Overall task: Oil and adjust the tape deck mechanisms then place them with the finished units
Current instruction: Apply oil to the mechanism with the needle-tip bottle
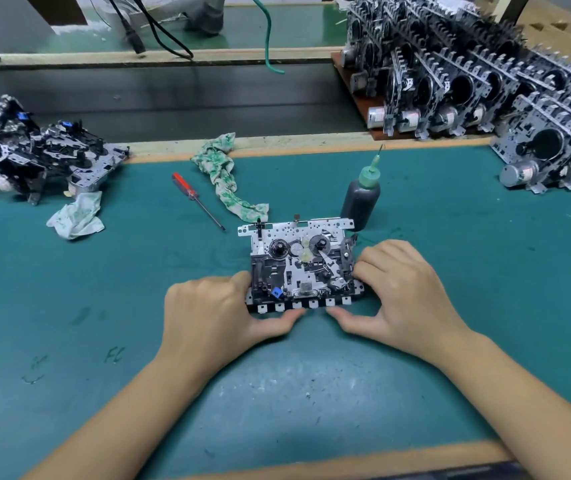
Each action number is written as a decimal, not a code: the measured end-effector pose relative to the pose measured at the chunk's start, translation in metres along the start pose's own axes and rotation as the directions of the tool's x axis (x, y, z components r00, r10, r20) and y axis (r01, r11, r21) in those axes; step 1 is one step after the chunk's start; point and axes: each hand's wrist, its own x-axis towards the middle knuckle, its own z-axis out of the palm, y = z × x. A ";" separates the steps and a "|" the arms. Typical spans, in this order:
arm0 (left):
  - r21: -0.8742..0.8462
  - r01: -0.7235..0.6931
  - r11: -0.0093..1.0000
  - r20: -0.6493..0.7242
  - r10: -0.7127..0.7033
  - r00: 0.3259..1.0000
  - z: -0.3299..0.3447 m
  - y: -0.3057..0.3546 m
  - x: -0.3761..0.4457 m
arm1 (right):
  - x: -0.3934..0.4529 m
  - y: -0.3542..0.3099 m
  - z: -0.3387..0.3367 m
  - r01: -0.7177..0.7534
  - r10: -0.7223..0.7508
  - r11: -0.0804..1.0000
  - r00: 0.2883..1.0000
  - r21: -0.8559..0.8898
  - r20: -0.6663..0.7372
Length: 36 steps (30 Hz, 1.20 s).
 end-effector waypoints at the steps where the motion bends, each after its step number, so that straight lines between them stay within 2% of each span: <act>1: 0.006 0.010 1.000 -0.005 -0.010 1.000 0.001 0.000 0.000 | 0.000 0.000 0.000 0.007 -0.007 0.999 1.000 0.034 0.008; 4: 0.008 0.020 1.000 -0.012 -0.020 1.000 0.002 0.000 0.001 | 0.000 0.000 0.000 0.016 -0.018 0.997 1.000 0.082 0.017; 10: -0.058 -0.053 0.997 0.058 0.056 0.997 0.003 -0.006 0.003 | -0.002 -0.001 0.003 -0.015 0.013 1.000 0.997 -0.014 -0.079; 18: -0.037 0.022 0.999 0.014 -0.021 1.000 0.006 -0.001 0.000 | -0.002 -0.002 0.001 0.014 -0.011 0.997 0.999 0.078 -0.039; 22: -0.097 -0.082 0.992 0.052 0.087 0.995 0.004 -0.010 0.004 | -0.003 -0.003 0.002 -0.018 0.017 1.000 0.997 -0.011 -0.077; 26: -0.132 -0.112 0.985 0.096 0.125 0.987 0.003 -0.013 0.005 | -0.003 -0.002 0.001 -0.033 0.031 0.999 0.997 -0.029 -0.073; 32: -0.157 -0.219 0.963 0.060 0.230 0.971 0.001 -0.016 0.003 | -0.004 -0.010 0.002 -0.143 0.138 0.989 0.982 -0.029 -0.130; 36: -0.142 -0.190 0.971 0.083 0.203 0.976 0.000 -0.016 0.002 | -0.003 -0.002 -0.002 -0.033 0.032 0.999 0.999 -0.024 -0.033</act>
